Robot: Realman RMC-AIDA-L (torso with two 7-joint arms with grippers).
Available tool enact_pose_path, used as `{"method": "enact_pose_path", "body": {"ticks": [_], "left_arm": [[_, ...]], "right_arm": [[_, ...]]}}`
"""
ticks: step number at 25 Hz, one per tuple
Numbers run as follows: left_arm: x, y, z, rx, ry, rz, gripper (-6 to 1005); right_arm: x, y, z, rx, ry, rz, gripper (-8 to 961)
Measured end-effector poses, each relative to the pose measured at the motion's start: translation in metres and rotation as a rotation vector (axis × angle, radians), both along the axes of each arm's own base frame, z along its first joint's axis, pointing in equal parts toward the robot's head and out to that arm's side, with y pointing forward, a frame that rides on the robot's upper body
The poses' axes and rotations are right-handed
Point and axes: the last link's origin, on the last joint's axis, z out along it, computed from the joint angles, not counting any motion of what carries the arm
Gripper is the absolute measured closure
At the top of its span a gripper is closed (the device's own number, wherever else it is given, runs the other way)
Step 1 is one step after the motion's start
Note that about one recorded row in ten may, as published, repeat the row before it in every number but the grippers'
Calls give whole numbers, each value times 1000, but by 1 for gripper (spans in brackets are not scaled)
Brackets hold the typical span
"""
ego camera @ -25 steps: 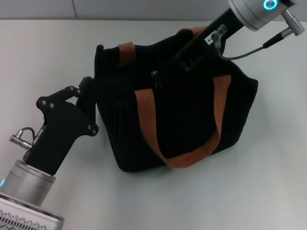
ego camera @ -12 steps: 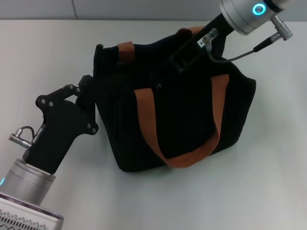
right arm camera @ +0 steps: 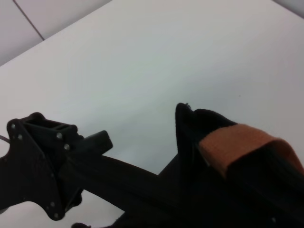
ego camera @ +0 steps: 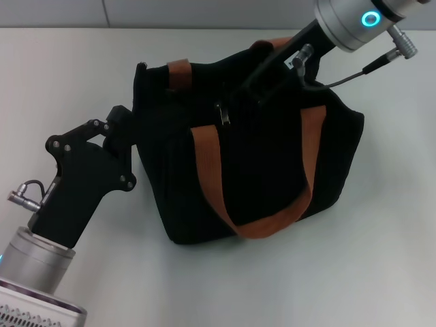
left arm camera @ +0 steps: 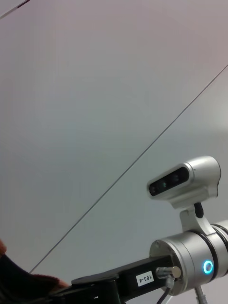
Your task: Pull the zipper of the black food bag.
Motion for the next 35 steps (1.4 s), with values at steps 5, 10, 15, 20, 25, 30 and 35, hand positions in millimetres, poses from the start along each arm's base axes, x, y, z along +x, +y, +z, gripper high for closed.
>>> {"method": "enact_pose_path", "body": {"ticks": [5, 10, 15, 20, 25, 30, 35], "left_arm": [[-1, -1, 1, 3, -1, 1, 990], [1, -3, -1, -6, -8, -3, 990], [4, -3, -1, -3, -27, -6, 990], [6, -3, 0, 5, -38, -7, 990], [6, -3, 0, 5, -39, -8, 991], [6, -2, 0, 5, -39, -9, 991], [6, -1, 0, 5, -37, -12, 990]], "right_arm": [[5, 2, 10, 28, 45, -47, 949], [0, 1, 20, 21, 111, -128, 932], [-6, -1, 17, 8, 97, -148, 904], [-10, -4, 8, -1, 30, -148, 699], [-13, -4, 6, 4, -30, -143, 651], [-14, -5, 3, 3, -49, -143, 646], [-17, -7, -3, -6, -63, -123, 641]]}}
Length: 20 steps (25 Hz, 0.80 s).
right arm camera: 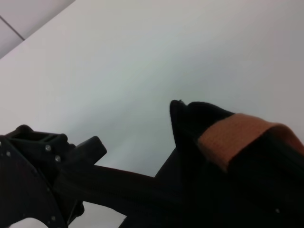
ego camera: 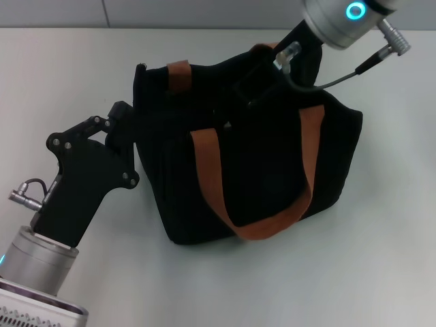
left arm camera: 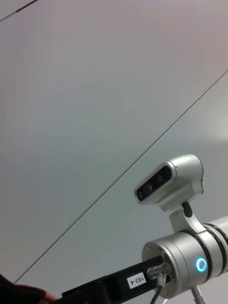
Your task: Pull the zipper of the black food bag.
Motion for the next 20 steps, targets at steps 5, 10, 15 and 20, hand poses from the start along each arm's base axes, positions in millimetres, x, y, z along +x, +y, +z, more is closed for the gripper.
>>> {"method": "enact_pose_path", "body": {"ticks": [5, 10, 15, 20], "left_arm": [[1, 0, 0, 0, -3, -8, 990], [1, -1, 0, 2, -4, -8, 989], [0, -2, 1, 2, -3, -7, 988], [-2, -4, 3, 12, 0, -4, 988]], "right_arm": [[-1, -1, -13, -11, -32, 17, 645], [1, 0, -21, -5, -49, 56, 651], [4, -1, -18, 9, -47, 84, 838], [11, -2, -7, 48, -30, 89, 875]]}}
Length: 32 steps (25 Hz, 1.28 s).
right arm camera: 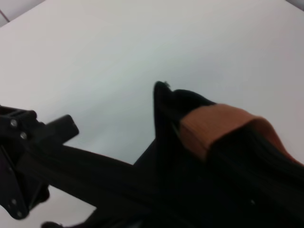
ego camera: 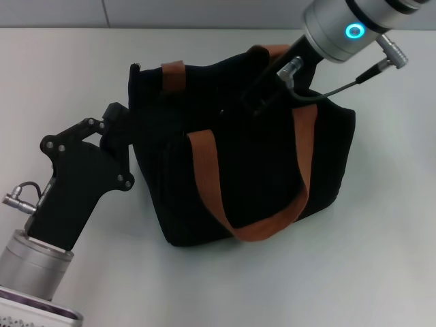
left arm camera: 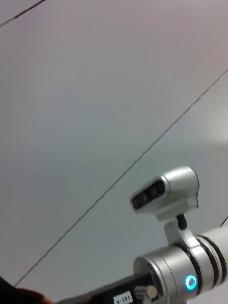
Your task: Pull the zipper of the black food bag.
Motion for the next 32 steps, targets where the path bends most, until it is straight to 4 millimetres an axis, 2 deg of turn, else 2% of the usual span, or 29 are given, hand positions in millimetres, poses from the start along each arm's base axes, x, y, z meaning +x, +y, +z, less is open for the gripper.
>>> {"method": "enact_pose_path", "body": {"ticks": [8, 16, 24, 28, 32], "left_arm": [[-1, 0, 1, 9, -1, 4, 987], [-1, 2, 3, 15, 0, 4, 986], [-3, 4, 5, 33, -4, 21, 985], [-4, 5, 6, 36, -4, 32, 985], [-4, 6, 5, 29, -10, 30, 985]], "right_arm": [[24, 1, 13, 41, 28, -42, 891], [45, 1, 38, 118, 51, -95, 908], [84, 0, 70, 197, 67, -198, 924], [105, -2, 88, 246, 103, -222, 938], [112, -9, 97, 261, 198, -213, 954]]}}
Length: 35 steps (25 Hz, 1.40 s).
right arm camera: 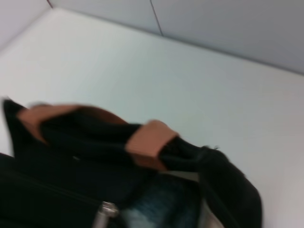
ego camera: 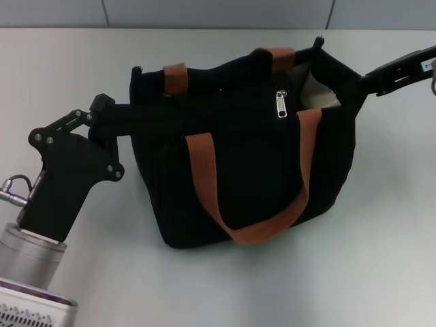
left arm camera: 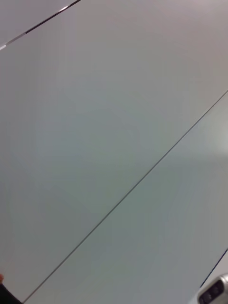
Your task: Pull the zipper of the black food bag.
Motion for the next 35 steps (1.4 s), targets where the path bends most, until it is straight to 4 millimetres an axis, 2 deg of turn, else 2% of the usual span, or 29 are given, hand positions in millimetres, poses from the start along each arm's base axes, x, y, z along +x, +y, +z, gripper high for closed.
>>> {"method": "enact_pose_path", "body": {"ticks": [2, 11, 14, 15, 21, 22, 23, 25, 26, 27, 28, 29, 32, 35], "left_arm": [[0, 0, 0, -3, -3, -2, 984], [3, -1, -3, -30, -15, -21, 983], [4, 0, 1, -18, -62, -11, 983], [3, 2, 5, -3, -88, -3, 983], [-11, 7, 18, 61, -86, 60, 864], [-23, 9, 25, 90, -56, 103, 844], [-23, 9, 25, 90, -56, 103, 824], [-35, 14, 35, 137, -54, 169, 784], [-42, 16, 41, 163, -65, 205, 764], [-52, 20, 53, 210, -104, 260, 657], [-59, 21, 60, 226, -144, 288, 550], [-70, 22, 72, 245, -194, 318, 515], [-95, 18, 105, 150, -347, 288, 411], [-98, 21, 124, -212, -475, 174, 308]], "right_arm": [[2, -8, 5, 7, 77, 39, 954], [-2, -22, 11, -29, 160, 134, 952], [-3, -30, 15, -10, 238, 226, 949], [-2, -34, 16, 0, 273, 262, 919], [11, -49, 21, 64, 380, 407, 719], [16, -55, 22, 80, 405, 443, 678], [16, -55, 22, 80, 405, 443, 638], [22, -61, 23, 97, 440, 476, 558], [27, -65, 24, 114, 463, 498, 466], [34, -71, 27, 137, 495, 526, 374], [34, -71, 27, 137, 495, 526, 373], [38, -75, 29, 147, 509, 543, 373], [50, -90, 26, 126, 538, 618, 371], [54, -100, 22, 103, 548, 675, 368]]}}
